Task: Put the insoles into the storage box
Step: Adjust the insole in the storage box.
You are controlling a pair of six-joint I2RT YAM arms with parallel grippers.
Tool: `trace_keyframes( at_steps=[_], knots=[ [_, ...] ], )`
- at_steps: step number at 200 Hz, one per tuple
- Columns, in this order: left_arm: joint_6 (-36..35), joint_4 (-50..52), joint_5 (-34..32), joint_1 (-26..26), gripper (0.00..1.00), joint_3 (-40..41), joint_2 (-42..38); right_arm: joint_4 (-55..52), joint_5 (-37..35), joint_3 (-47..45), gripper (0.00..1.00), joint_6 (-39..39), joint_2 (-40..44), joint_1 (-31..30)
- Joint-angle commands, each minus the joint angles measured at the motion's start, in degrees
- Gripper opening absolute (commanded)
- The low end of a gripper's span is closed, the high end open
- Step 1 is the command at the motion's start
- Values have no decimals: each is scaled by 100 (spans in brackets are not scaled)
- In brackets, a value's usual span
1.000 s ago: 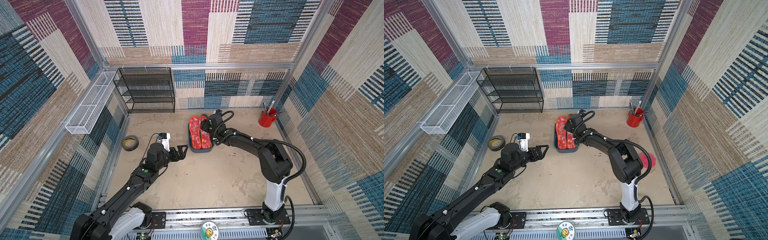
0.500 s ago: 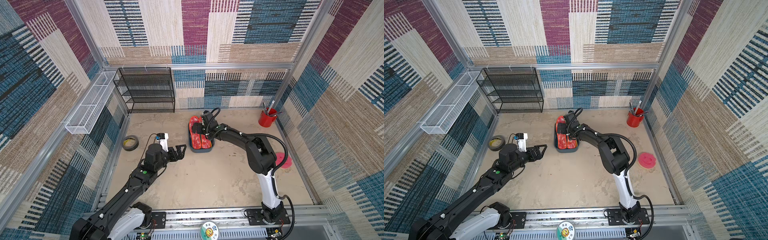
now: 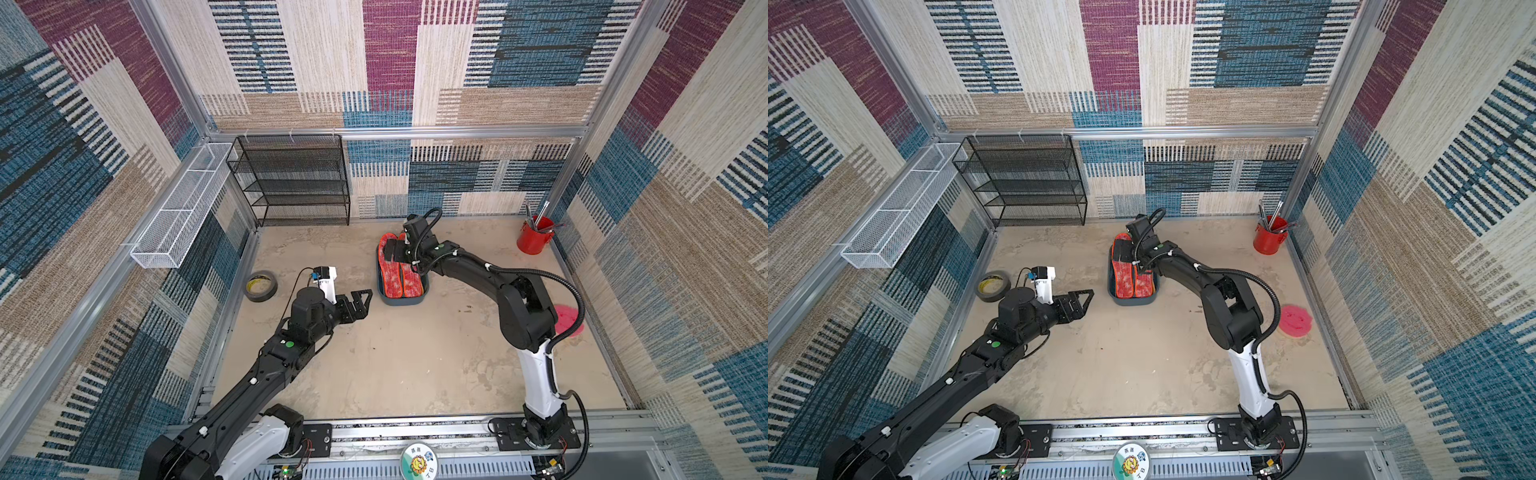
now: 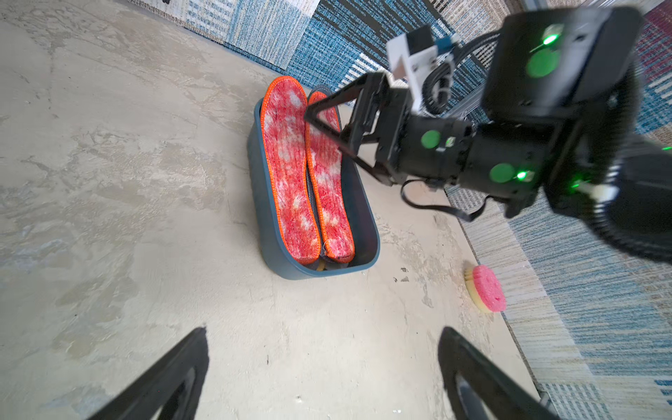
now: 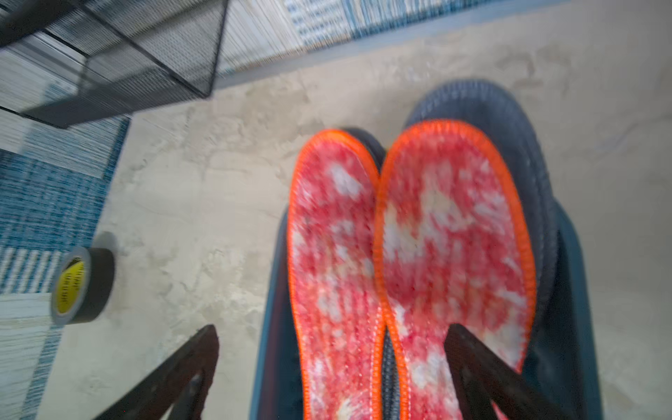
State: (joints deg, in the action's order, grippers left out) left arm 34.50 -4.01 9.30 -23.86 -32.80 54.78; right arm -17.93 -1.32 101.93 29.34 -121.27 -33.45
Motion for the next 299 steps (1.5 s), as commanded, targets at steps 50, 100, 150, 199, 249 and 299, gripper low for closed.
trace_keyframes(
  at_steps=[50,100,150,199,249,299],
  knots=[
    [-31,83,-125,52,99,54,-89,-1395,-745,1461,94,-578,-1059,-21],
    [-18,87,-113,101,99,63,-102,-1268,-966,1315,86,-661,-1215,-30],
    [39,7,-69,123,99,79,-44,-1335,-1047,1423,79,-728,-1576,-30],
    [57,-21,-69,140,99,107,-21,-1484,-1091,1393,79,-608,-1879,-36],
    [48,-21,-51,171,99,107,-11,-1262,-1195,1313,82,-544,-1500,-39],
    [9,5,-125,197,99,90,-93,-945,-1062,1343,92,-569,-444,-47]
  ],
)
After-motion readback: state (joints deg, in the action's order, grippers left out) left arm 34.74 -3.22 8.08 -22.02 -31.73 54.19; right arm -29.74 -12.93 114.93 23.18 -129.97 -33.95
